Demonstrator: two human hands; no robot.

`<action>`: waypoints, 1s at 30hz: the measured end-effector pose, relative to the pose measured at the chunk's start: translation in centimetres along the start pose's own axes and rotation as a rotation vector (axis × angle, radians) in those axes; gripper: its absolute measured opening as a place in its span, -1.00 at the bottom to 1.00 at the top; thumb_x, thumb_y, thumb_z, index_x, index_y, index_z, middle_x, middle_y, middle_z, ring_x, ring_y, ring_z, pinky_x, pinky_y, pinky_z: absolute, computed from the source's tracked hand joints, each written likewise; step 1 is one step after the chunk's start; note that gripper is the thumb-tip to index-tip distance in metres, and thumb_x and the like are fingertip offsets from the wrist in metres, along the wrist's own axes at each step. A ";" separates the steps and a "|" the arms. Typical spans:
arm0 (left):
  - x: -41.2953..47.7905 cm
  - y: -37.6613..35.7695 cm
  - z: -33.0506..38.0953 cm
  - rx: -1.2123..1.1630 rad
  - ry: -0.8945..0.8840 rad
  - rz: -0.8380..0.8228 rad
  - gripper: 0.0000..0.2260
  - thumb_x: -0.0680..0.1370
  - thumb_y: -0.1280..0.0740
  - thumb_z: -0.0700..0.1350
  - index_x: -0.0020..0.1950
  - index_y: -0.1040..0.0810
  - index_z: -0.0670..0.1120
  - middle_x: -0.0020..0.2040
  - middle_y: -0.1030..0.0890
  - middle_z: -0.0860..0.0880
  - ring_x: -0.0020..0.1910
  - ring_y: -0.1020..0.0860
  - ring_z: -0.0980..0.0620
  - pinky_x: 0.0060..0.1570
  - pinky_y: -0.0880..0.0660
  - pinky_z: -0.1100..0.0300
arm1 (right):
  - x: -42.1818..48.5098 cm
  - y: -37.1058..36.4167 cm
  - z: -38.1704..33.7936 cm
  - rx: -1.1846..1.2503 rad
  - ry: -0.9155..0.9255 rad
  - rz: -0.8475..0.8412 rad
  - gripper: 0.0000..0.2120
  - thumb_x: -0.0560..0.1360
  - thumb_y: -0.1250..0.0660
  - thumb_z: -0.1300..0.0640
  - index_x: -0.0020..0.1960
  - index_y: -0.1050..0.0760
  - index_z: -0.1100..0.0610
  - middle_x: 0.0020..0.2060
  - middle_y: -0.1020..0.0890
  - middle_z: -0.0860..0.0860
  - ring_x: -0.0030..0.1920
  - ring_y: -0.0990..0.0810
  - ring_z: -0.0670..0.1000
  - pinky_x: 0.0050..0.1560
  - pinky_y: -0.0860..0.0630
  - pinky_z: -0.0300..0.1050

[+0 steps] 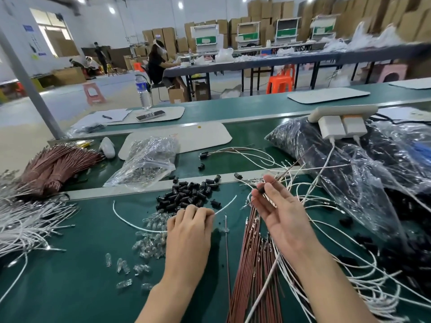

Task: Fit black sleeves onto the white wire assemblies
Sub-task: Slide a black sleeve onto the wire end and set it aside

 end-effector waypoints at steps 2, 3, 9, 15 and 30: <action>-0.5 1.1 -0.2 -0.218 -0.016 0.072 -0.89 0.65 -0.26 -0.05 0.12 -0.56 0.02 -0.02 -0.49 0.17 -0.06 -0.48 0.13 -0.04 -0.42 0.18 | 0.0 -0.1 0.2 0.037 -0.015 -0.005 -0.69 0.49 -0.33 0.24 0.22 -0.57 0.22 -0.08 -0.69 0.11 -0.09 -0.70 0.05 0.04 -0.68 -0.07; -0.7 1.5 -0.1 -0.303 -0.027 0.097 -0.89 0.66 -0.25 -0.05 0.14 -0.54 0.03 -0.02 -0.47 0.18 -0.07 -0.50 0.13 -0.08 -0.47 0.17 | 0.0 -0.2 0.4 0.056 -0.025 -0.007 -0.69 0.48 -0.33 0.24 0.21 -0.57 0.22 -0.08 -0.69 0.13 -0.10 -0.70 0.05 0.01 -0.68 -0.07; -0.9 2.0 1.4 -0.420 -0.134 0.110 -0.86 0.69 -0.22 -0.06 0.17 -0.55 -0.01 0.00 -0.46 0.13 -0.09 -0.53 0.06 -0.14 -0.52 0.07 | 0.1 -0.4 1.3 0.048 -0.069 -0.002 -0.76 0.60 -0.21 0.30 0.17 -0.60 0.25 -0.01 -0.72 0.18 -0.09 -0.73 0.07 -0.07 -0.69 -0.10; -0.8 1.8 1.0 -0.378 -0.137 0.091 -0.83 0.66 -0.24 -0.07 0.18 -0.58 -0.03 0.01 -0.46 0.12 -0.11 -0.54 0.07 -0.16 -0.54 0.08 | 0.0 -0.6 1.4 0.014 -0.082 -0.018 -0.75 0.61 -0.22 0.30 0.18 -0.61 0.26 0.08 -0.71 0.22 -0.02 -0.74 0.10 -0.01 -0.69 -0.07; -0.8 2.8 1.9 -0.318 -0.200 0.164 -0.88 0.60 -0.37 -0.14 0.11 -0.64 -0.10 -0.01 -0.52 0.09 -0.20 -0.53 0.10 -0.22 -0.53 0.15 | 0.0 -0.6 2.0 -0.050 -0.100 -0.038 -0.78 0.44 -0.40 0.23 0.07 -0.67 0.18 -0.10 -0.71 0.11 -0.16 -0.71 0.01 -0.10 -0.69 -0.12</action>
Point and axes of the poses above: each hand's wrist, its own x-axis towards the middle knuckle, its own y-axis out of the back of the hand, z = x × y, the point moved 10 cm from there along x, towards the middle knuckle
